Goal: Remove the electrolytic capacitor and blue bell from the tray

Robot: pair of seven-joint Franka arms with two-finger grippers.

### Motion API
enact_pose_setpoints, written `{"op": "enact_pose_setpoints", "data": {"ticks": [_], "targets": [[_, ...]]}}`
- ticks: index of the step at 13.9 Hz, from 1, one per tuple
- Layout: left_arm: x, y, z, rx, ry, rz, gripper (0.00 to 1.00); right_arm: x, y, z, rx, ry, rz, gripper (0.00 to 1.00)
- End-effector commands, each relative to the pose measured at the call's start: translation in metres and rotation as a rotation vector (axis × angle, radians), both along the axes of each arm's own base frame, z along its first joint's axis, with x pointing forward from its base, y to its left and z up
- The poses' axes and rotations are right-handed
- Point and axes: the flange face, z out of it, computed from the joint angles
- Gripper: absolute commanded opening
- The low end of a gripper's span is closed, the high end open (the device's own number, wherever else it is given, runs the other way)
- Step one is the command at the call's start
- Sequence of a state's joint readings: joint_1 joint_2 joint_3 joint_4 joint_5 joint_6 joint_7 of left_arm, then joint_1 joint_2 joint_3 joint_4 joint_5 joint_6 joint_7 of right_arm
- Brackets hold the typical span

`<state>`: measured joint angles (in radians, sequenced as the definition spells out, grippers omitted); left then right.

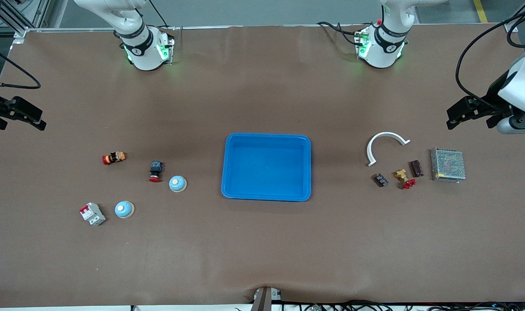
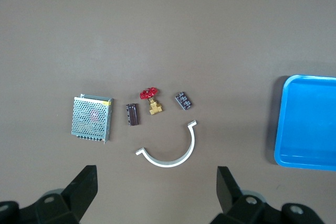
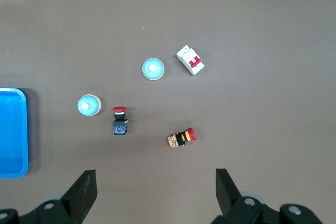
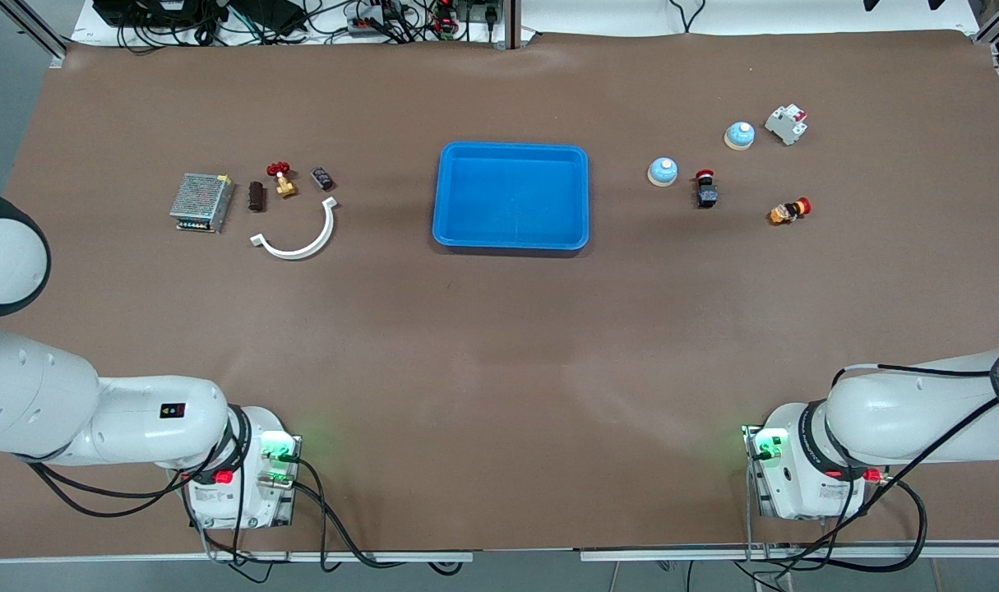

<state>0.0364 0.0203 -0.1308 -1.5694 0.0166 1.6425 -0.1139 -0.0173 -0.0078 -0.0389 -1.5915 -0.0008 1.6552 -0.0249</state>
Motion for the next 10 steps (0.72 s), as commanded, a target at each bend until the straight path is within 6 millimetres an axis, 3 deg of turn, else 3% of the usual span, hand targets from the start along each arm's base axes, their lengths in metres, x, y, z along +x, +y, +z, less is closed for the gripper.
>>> {"op": "enact_pose_setpoints", "data": {"ticks": [1, 10], "targets": [[-0.001, 0.0, 0.015, -0.003, 0.015, -0.002, 1.0, 0.0, 0.002, 0.006, 0.002, -0.002, 0.004, 1.0], [-0.01, 0.005, 0.022, 0.014, 0.042, 0.035, 1.0, 0.002, 0.009, 0.004, 0.008, -0.001, 0.014, 1.0]]}}
